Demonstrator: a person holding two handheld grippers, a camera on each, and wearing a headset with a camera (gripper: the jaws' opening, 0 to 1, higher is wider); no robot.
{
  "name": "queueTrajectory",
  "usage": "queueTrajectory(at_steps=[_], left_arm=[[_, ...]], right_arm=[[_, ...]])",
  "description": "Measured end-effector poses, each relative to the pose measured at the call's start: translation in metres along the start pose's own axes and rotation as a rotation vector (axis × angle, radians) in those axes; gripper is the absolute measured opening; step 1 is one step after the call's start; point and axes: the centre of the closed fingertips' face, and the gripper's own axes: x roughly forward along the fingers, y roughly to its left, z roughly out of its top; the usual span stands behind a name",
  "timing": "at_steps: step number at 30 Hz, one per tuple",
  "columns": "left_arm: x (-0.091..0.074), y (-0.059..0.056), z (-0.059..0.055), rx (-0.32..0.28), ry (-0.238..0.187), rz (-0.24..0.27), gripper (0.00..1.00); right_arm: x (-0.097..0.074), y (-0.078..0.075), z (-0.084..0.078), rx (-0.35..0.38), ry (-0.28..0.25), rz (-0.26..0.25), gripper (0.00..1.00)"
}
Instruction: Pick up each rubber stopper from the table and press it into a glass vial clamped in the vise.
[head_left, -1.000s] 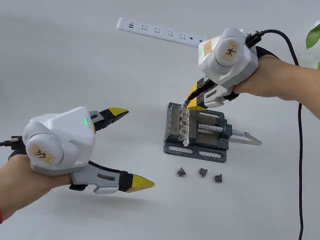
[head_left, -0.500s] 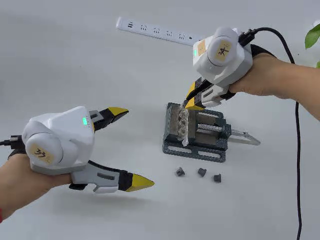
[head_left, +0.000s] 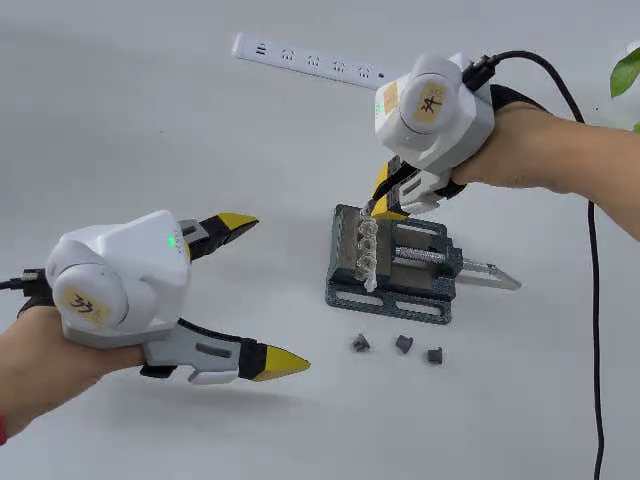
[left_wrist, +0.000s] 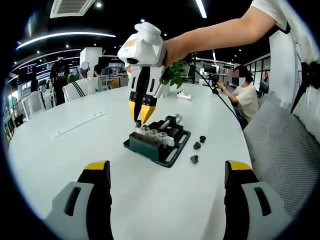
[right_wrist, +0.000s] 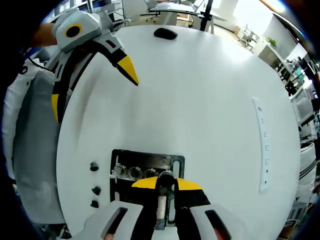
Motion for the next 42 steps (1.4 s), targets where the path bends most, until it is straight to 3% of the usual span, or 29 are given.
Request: queueTrajectory(at_steps=[20, 25, 32, 42], left_arm=[[-0.001, 0.001, 0.000, -0.007, -0.002, 0.009, 0.94], [-0.002, 0.001, -0.001, -0.010, -0.001, 0.010, 0.94], [-0.001, 0.001, -0.001, -0.009, -0.002, 0.008, 0.93], [-0.002, 0.001, -0.002, -0.011, 0.001, 0.007, 0.93]], right_arm=[[0.002, 0.001, 0.000, 0.011, -0.015, 0.001, 0.11], [-0.004, -0.001, 0.001, 0.021, -0.036, -0.005, 0.12], [-0.015, 0.001, 0.003, 0.050, -0.080, -0.008, 0.07], [-0.012, -0.001, 0.003, 0.038, -0.088, -0.004, 0.00]])
